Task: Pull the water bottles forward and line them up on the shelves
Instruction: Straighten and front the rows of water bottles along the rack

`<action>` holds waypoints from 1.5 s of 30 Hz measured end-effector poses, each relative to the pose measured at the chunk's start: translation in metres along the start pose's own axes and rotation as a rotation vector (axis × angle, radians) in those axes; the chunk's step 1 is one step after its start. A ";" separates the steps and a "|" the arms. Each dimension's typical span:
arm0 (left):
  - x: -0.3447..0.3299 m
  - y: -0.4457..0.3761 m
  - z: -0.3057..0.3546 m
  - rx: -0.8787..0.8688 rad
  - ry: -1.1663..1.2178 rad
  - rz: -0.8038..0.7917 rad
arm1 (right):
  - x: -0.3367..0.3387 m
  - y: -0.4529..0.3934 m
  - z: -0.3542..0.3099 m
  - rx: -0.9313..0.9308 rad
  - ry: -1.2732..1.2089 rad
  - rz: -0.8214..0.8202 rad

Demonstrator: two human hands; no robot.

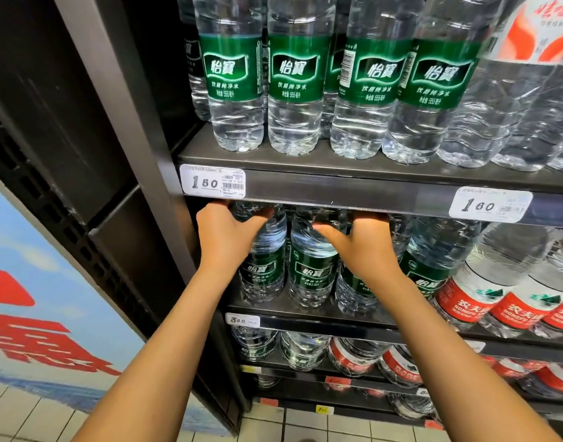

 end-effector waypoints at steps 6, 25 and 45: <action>0.000 0.000 0.002 -0.015 0.001 0.014 | 0.004 0.002 -0.011 0.036 -0.005 0.020; 0.000 0.002 0.000 0.013 0.030 0.013 | 0.003 0.002 -0.013 0.038 0.033 0.031; 0.000 0.007 -0.005 0.039 0.035 0.081 | 0.003 0.002 -0.011 0.051 0.077 0.042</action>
Point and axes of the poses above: each hand's wrist, its own y-axis away from the middle knuckle, its own x-axis out of the back of the hand, z = x × y, the point moved 9 cm from there along -y, towards the middle knuckle, and after that the axes turned 12 degrees about x, right-handed, at the moved point
